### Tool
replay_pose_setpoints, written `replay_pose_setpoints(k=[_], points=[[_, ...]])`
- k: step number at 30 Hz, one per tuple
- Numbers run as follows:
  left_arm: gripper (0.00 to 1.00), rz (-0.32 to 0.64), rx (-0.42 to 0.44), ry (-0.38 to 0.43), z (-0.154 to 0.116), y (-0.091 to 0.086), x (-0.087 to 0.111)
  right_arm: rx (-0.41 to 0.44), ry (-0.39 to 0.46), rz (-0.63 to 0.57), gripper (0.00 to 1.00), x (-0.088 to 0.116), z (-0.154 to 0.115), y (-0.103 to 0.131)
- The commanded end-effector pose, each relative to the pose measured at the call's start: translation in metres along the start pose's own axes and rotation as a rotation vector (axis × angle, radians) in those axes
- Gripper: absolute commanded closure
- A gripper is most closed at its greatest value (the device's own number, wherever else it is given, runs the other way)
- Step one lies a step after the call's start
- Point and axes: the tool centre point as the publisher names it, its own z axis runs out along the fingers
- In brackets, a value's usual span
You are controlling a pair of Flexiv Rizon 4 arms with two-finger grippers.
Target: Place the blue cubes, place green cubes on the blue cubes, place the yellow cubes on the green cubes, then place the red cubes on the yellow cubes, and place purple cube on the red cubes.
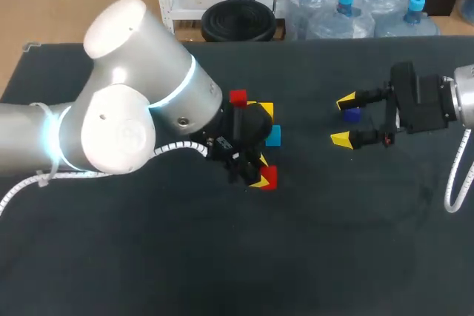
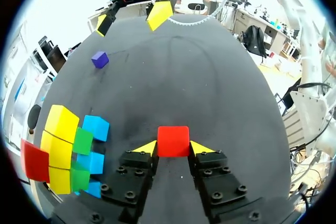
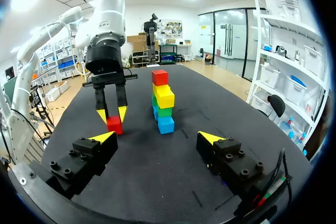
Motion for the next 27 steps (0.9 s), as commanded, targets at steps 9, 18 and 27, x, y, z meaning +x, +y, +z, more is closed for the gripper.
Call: replay_pose_setpoints(k=[9, 18, 27], points=[[0.00, -0.008, -0.016, 0.032, -0.008, 0.005, 0.001, 0.000, -0.002, -0.001, 0.00, 0.000, 0.001, 0.000], [0.00, 0.069, -0.010, 0.029, -0.043, -0.008, 0.001, 0.000, -0.002, -0.001, 0.00, 0.000, 0.001, 0.000], [0.00, 0.117, -0.012, 0.075, -0.092, -0.026, 0.030, 0.000, -0.002, -0.001, 0.00, 0.000, 0.001, 0.000]])
